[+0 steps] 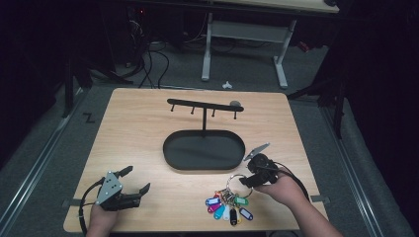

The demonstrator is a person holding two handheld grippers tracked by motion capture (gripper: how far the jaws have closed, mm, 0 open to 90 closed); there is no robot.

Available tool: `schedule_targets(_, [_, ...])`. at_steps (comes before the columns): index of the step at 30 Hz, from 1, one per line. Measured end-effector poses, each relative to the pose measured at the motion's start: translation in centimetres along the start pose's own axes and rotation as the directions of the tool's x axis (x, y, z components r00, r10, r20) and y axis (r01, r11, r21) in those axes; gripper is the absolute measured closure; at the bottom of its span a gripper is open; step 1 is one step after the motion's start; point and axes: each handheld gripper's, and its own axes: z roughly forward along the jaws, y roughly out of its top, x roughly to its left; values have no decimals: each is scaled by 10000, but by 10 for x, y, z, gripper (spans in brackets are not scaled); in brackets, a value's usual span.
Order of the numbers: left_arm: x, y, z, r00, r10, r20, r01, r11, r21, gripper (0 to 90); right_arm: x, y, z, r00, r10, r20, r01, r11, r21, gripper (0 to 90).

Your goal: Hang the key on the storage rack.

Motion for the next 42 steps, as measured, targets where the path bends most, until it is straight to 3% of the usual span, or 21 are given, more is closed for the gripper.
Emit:
schedule_targets(2, [0, 0, 0, 10000, -7, 17, 7, 10000, 43, 149, 0, 2, 1, 10000, 41, 6, -41, 9999, 138, 421])
schedule_targets(4, [0, 0, 0, 10000, -21, 33, 21, 10000, 70, 149, 1, 11, 7, 9995, -290, 91, 282, 9969, 731, 431])
schedule_targets(6, [0, 0, 0, 10000, 2, 52, -2, 10000, 59, 149, 1, 14, 10, 9987, -503, 84, 493, 9941, 964, 458])
schedule_targets(8, [-1, 0, 0, 9999, 64, 110, -65, 9999, 103, 149, 4, 21, 13, 9939, -1101, 77, 1078, 9831, 1482, 534])
schedule_targets(10, [-1, 0, 1, 9999, 54, 115, -55, 9999, 139, 149, 5, 28, 18, 9933, -1139, -216, 1160, 9757, 1861, 573])
schedule_targets(11, [-1, 0, 1, 9999, 57, 120, -59, 9998, 174, 150, 5, 33, 25, 9905, -1358, -202, 1368, 9647, 2248, 573])
schedule_targets(15, [-2, -1, 1, 9993, 181, 318, -188, 9996, 209, 150, 0, 42, 35, 9921, -1246, -177, 1248, 9564, 2640, 571])
schedule_targets(21, [-2, -1, 0, 9989, 204, 429, -211, 9996, 164, 150, -6, 47, 39, 9928, -1085, -504, 1184, 9504, 2876, 626])
schedule_targets(25, [-2, -1, 1, 9992, 95, 378, -101, 9998, 165, 150, -3, 49, 42, 9902, -1338, -407, 1398, 9378, 3178, 693])
schedule_targets(26, [-2, -1, 1, 9992, 84, 390, -91, 9998, 171, 150, 0, 49, 42, 9869, -1585, -300, 1595, 9313, 3275, 723])
schedule_targets(28, [-2, -1, 0, 9992, 64, 388, -69, 9999, 133, 150, 1, 48, 42, 9863, -1628, -262, 1622, 9294, 3314, 744])
schedule_targets(30, [-1, -1, 0, 9992, 51, 404, -55, 9999, 107, 150, 2, 46, 41, 9839, -1774, -217, 1734, 9186, 3551, 850])
schedule_targets(37, [-1, -2, 0, 9990, 35, 443, -40, 9999, 110, 150, 1, 43, 40, 9854, -1680, -279, 1662, 9126, 3735, 862])
schedule_targets(42, [-2, -2, -1, 9984, 151, 541, -152, 9999, 4, 150, 4, 48, 42, 9787, -2017, -385, 2021, 9122, 3563, 809])
